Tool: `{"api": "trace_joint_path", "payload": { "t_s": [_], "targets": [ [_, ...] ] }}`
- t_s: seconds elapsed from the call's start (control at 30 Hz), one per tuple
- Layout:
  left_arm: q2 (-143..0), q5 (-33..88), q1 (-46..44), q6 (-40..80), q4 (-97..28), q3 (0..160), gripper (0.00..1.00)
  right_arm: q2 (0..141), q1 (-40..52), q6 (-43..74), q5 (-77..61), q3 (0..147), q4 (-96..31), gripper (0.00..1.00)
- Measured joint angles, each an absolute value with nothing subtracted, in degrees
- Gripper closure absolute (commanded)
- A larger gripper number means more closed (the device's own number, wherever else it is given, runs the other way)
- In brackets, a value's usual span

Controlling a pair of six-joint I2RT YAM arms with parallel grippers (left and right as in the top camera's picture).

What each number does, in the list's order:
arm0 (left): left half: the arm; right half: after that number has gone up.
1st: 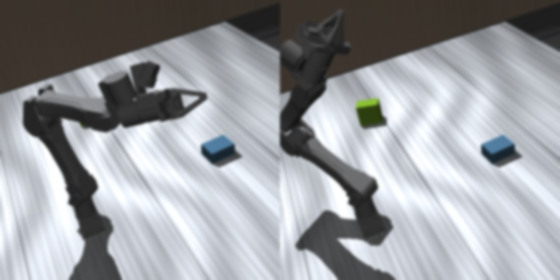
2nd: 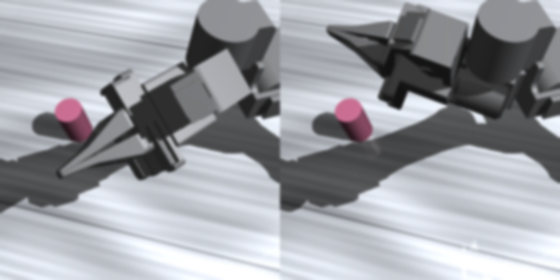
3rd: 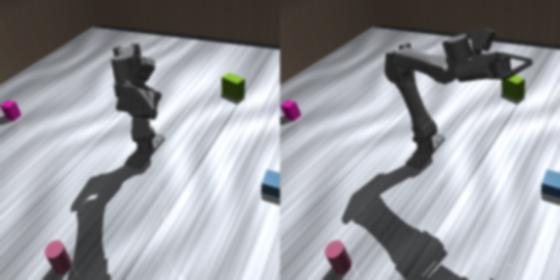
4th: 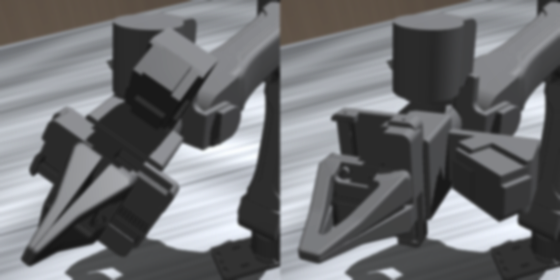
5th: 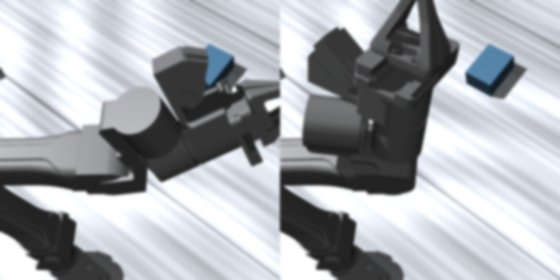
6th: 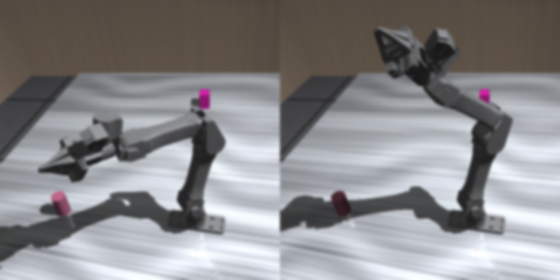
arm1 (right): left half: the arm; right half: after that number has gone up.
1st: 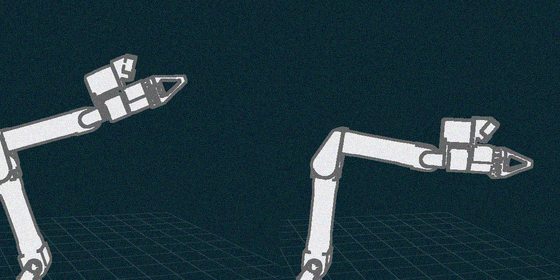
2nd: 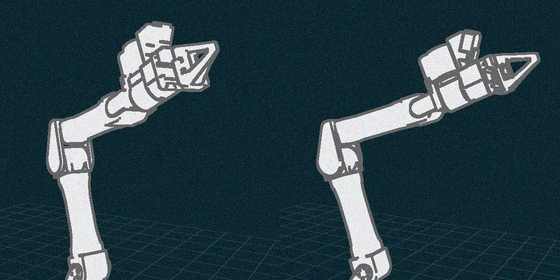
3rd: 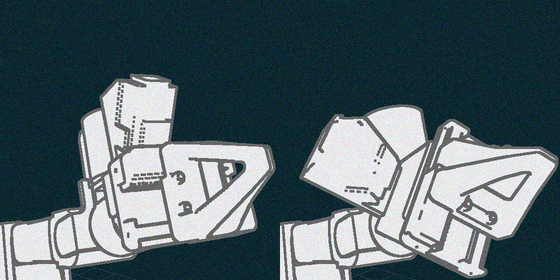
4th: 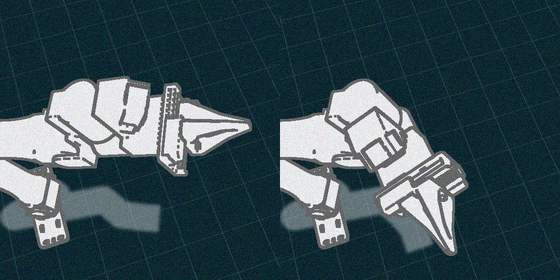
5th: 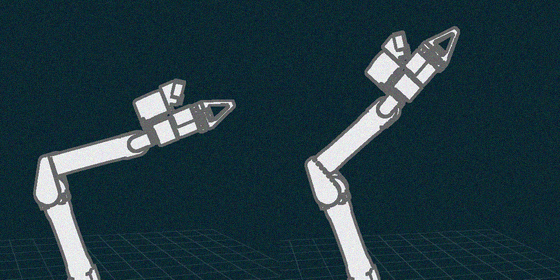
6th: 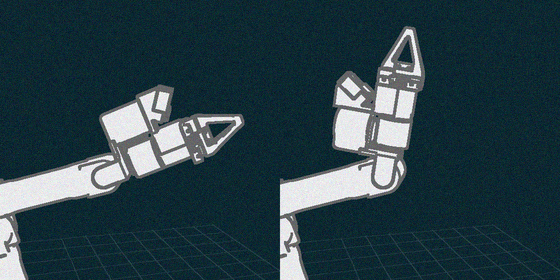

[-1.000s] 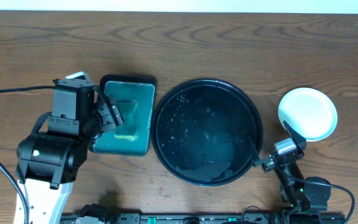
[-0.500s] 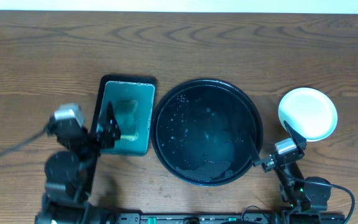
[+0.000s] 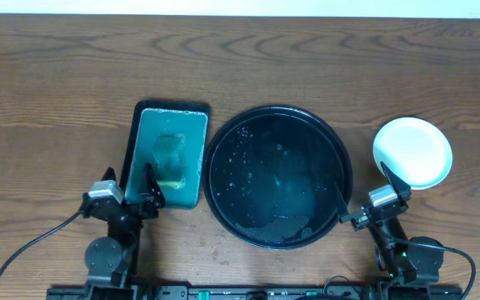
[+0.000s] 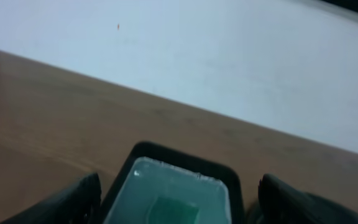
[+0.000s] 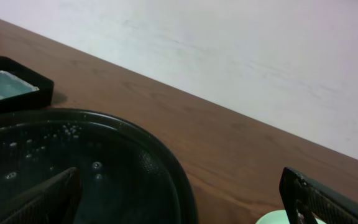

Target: Clean dirty plates on tray and stack at the side

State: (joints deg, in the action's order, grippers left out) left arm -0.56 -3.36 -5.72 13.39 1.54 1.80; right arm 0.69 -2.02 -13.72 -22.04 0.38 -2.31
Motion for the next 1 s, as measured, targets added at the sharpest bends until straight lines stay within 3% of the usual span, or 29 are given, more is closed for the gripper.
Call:
{"api": "trace_joint_path", "payload": {
  "t_s": [1.0],
  "targets": [
    [-0.58,-1.85,-5.72,13.41,-0.99,0.78,0.19,0.69,-2.02,-13.72,-22.04,0.38,-2.33,0.01]
  ]
}}
